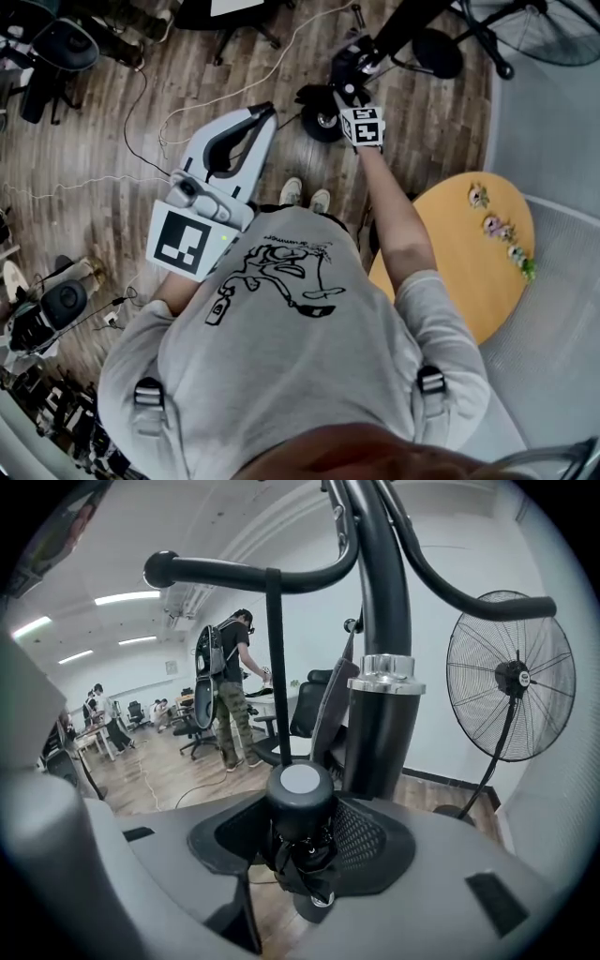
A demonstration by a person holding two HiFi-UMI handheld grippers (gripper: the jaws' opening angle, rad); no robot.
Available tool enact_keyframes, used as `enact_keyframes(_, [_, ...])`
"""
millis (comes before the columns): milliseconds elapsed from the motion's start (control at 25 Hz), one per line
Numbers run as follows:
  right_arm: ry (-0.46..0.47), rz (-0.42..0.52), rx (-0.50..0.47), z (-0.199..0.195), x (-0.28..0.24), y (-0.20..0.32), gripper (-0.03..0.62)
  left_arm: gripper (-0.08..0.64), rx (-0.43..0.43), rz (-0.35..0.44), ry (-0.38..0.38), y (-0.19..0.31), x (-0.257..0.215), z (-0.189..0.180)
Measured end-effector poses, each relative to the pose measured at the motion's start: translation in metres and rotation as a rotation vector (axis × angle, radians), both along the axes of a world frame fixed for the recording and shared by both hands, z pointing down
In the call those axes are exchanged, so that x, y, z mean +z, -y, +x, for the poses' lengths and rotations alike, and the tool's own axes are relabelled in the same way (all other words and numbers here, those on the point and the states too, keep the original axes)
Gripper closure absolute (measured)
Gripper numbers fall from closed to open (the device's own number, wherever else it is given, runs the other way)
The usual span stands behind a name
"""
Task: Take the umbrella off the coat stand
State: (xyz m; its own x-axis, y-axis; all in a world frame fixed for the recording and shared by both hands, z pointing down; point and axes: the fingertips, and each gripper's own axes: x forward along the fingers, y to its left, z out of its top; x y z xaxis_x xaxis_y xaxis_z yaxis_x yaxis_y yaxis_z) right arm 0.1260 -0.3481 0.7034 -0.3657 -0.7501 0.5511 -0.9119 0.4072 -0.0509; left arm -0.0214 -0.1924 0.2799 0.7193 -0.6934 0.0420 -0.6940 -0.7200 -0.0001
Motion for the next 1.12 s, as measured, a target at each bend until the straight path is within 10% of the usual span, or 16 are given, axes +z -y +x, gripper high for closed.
enact_keyframes(1120, [-0.061,-0.008,-0.001,-0.003,-0.046,-0.012,0.379,0.551,0.018,0.018,-0.022,-0.004,-0.006,0.002])
